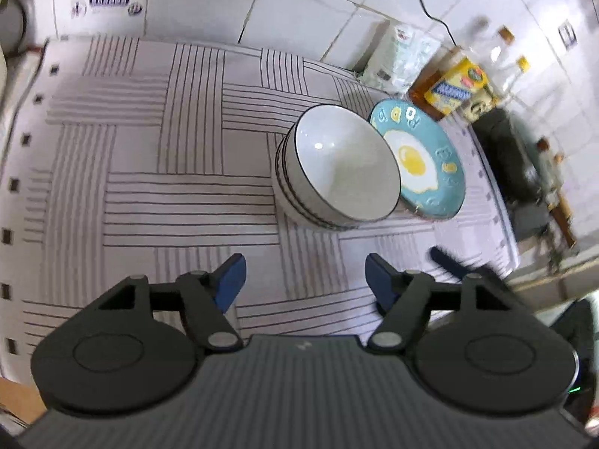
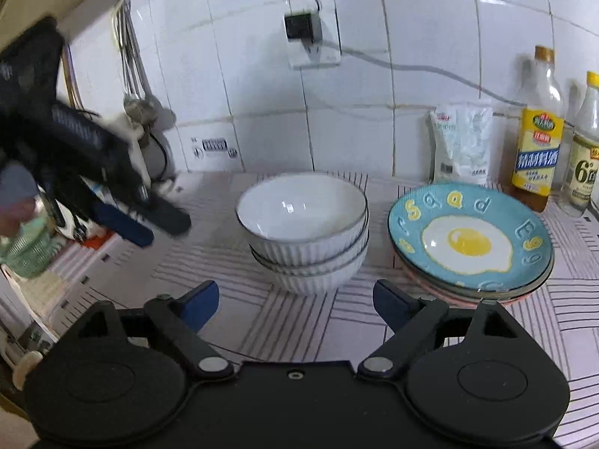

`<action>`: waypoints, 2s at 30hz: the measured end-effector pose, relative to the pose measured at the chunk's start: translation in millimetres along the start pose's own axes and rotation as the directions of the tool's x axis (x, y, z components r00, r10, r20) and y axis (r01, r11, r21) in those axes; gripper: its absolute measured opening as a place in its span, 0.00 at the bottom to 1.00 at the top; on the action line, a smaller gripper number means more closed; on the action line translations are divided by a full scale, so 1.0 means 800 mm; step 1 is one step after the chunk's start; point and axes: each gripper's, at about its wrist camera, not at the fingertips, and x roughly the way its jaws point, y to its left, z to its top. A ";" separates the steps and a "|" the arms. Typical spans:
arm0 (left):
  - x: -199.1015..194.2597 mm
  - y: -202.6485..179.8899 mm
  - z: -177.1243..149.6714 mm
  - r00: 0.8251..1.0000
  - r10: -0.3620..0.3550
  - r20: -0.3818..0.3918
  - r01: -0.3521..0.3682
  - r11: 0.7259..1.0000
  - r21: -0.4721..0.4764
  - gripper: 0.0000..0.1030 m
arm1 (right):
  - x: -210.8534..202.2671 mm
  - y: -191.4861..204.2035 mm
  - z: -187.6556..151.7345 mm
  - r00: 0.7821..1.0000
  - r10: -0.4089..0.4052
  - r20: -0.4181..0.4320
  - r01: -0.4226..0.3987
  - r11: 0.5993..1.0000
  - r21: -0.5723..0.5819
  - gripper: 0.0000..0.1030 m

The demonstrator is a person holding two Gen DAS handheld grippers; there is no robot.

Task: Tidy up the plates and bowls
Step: 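Grip the rim of the three-bowl stack with both tools and lift it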

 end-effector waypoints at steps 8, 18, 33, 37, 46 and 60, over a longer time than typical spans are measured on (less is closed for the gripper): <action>0.026 0.028 0.043 0.996 -0.087 0.023 0.090 0.986 -0.141 0.74 | 0.071 -0.013 -0.023 1.000 -0.002 -0.030 0.003 0.999 0.032 0.89; 0.117 0.049 0.075 0.999 -0.021 -0.041 0.013 0.983 -0.184 0.72 | 0.131 -0.007 -0.025 0.997 -0.028 -0.065 0.026 0.999 -0.030 0.90; 0.158 0.053 0.085 0.993 -0.110 -0.042 0.100 0.977 -0.190 0.43 | 0.166 -0.009 -0.004 0.998 0.013 -0.064 -0.015 0.999 -0.030 0.96; 0.157 0.046 0.085 0.994 -0.094 -0.057 0.084 0.984 -0.157 0.43 | 0.169 -0.006 -0.004 0.997 0.009 -0.071 -0.013 0.998 -0.056 0.96; 0.143 0.035 0.075 0.998 -0.062 -0.027 0.058 0.992 -0.110 0.43 | 0.158 -0.007 -0.010 0.998 0.040 -0.055 -0.042 0.998 -0.039 0.96; 0.095 -0.009 0.067 0.994 -0.095 0.052 0.096 0.995 -0.015 0.42 | 0.095 -0.003 0.002 0.999 0.015 0.052 -0.014 1.000 -0.021 0.95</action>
